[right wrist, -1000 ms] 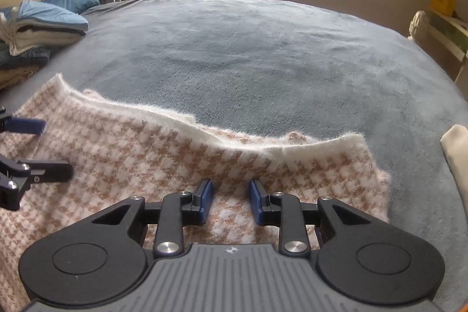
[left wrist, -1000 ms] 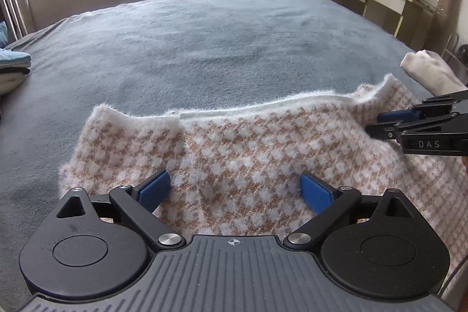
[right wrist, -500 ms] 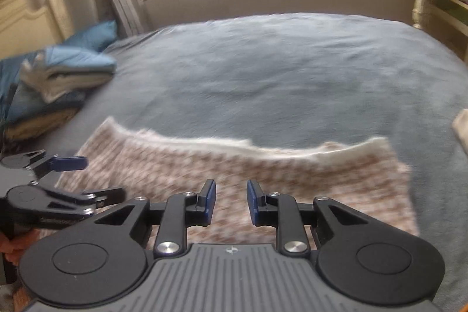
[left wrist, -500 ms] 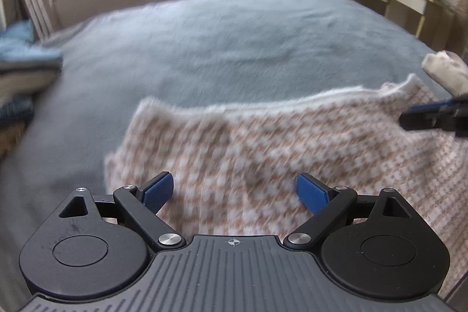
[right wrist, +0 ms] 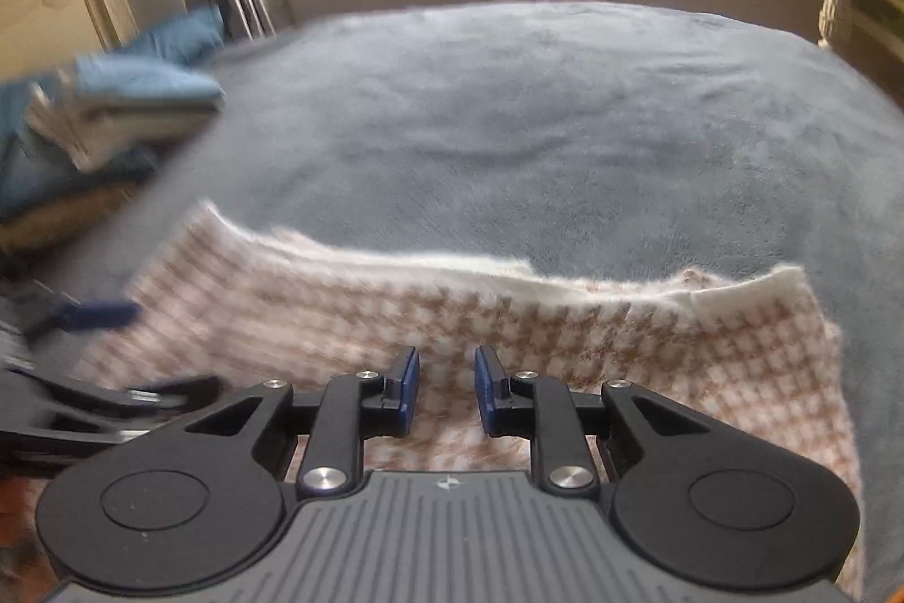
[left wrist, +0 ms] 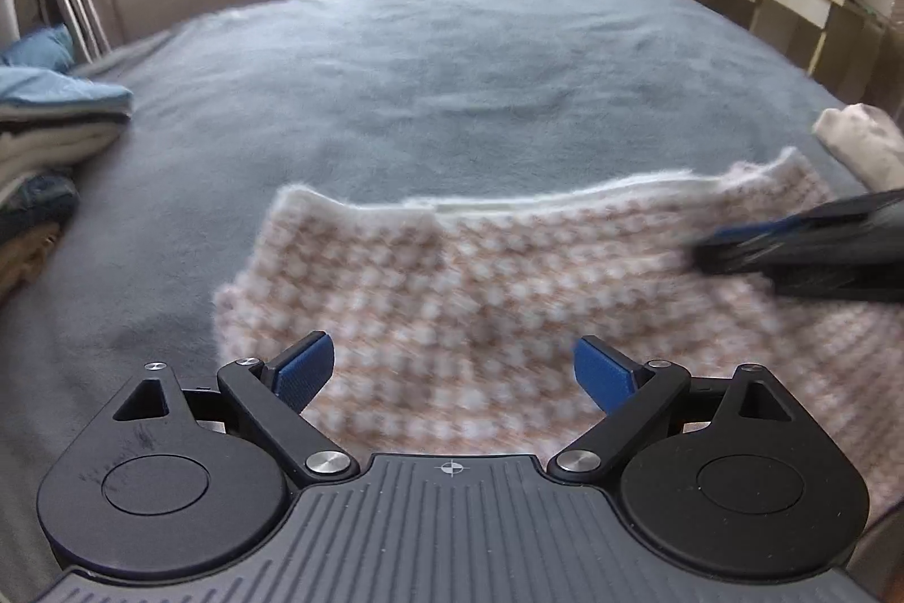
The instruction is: Fold clothes
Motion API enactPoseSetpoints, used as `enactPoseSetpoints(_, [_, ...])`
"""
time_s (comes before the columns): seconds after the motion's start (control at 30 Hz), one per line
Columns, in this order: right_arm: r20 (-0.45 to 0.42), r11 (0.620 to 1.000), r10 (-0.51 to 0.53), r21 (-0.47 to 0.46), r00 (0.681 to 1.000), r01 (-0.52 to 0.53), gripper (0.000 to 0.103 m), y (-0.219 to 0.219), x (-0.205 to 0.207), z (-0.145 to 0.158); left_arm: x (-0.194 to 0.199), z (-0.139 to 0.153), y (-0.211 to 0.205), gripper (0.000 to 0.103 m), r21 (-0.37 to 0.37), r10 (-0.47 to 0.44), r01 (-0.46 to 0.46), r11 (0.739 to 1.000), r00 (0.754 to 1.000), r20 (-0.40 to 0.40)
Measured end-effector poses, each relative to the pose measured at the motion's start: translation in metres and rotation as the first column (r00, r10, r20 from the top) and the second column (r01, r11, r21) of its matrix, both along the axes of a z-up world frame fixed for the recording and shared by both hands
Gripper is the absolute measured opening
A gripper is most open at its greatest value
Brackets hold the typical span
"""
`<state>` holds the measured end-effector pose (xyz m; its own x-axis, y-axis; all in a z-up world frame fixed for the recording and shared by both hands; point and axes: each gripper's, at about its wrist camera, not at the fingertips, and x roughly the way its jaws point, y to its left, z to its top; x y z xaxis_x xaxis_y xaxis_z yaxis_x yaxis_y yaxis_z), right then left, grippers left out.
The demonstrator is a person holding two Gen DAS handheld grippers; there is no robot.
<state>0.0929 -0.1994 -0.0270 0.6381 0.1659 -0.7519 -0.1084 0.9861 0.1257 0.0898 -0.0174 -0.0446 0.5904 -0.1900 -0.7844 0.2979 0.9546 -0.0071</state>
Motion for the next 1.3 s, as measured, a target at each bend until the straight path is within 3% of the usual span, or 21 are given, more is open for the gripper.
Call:
enactPoseSetpoints(0.1, [0.016,1.000,0.002,-0.002,1.000,-0.002,0.022,-0.001,0.006,-0.013,-0.002,-0.007,-0.007,0.095,0.004,-0.004,0.004,1.000,0.998,-0.060])
enactPoseSetpoints(0.17, [0.000,1.000,-0.007,-0.004,1.000,0.007,0.022,-0.001,0.006,-0.006,-0.007,-0.012,-0.013,0.097,0.049,0.003,0.000,0.999,0.998,-0.058])
enactPoseSetpoints(0.4, [-0.006,1.000,-0.002,0.028,1.000,0.002,0.024,-0.009,-0.033,0.028,-0.012,-0.014,-0.018,0.103,0.082,0.050,-0.044,0.996,0.996,-0.070])
enactPoseSetpoints(0.5, [-0.083,0.999,0.007,-0.048,0.997,-0.011,0.026,-0.005,-0.029,0.001,-0.012,-0.016,-0.020,0.103,0.097,0.064,-0.056,0.994,0.995,-0.078])
enactPoseSetpoints(0.57, [-0.082,0.998,0.016,-0.058,0.996,-0.021,0.027,-0.004,-0.027,-0.019,-0.014,-0.016,-0.023,0.103,0.112,0.070,-0.062,0.992,0.994,-0.078])
enactPoseSetpoints(0.8, [-0.052,0.997,0.059,-0.037,0.997,-0.061,0.028,0.001,-0.052,0.017,-0.015,-0.014,-0.023,0.103,0.105,0.100,-0.090,0.990,0.990,-0.095])
enactPoseSetpoints(0.97, [-0.112,0.992,0.105,-0.057,0.988,-0.112,0.031,0.011,-0.056,-0.014,-0.017,-0.014,-0.027,0.103,0.126,0.110,-0.096,0.987,0.989,-0.104])
enactPoseSetpoints(1.07, [-0.101,0.993,0.103,-0.041,0.990,-0.107,0.031,0.008,-0.058,-0.009,-0.020,-0.012,-0.027,0.103,0.120,0.113,-0.101,0.988,0.989,-0.098])
enactPoseSetpoints(1.2, [-0.052,0.978,0.207,-0.014,0.977,-0.208,0.031,0.010,-0.075,0.014,-0.018,-0.011,-0.026,0.103,0.111,0.114,-0.102,0.989,0.987,-0.112])
enactPoseSetpoints(1.3, [-0.115,0.949,0.300,-0.069,0.947,-0.309,0.031,0.027,-0.084,-0.001,-0.017,-0.012,-0.028,0.103,0.116,0.115,-0.102,0.988,0.987,-0.114])
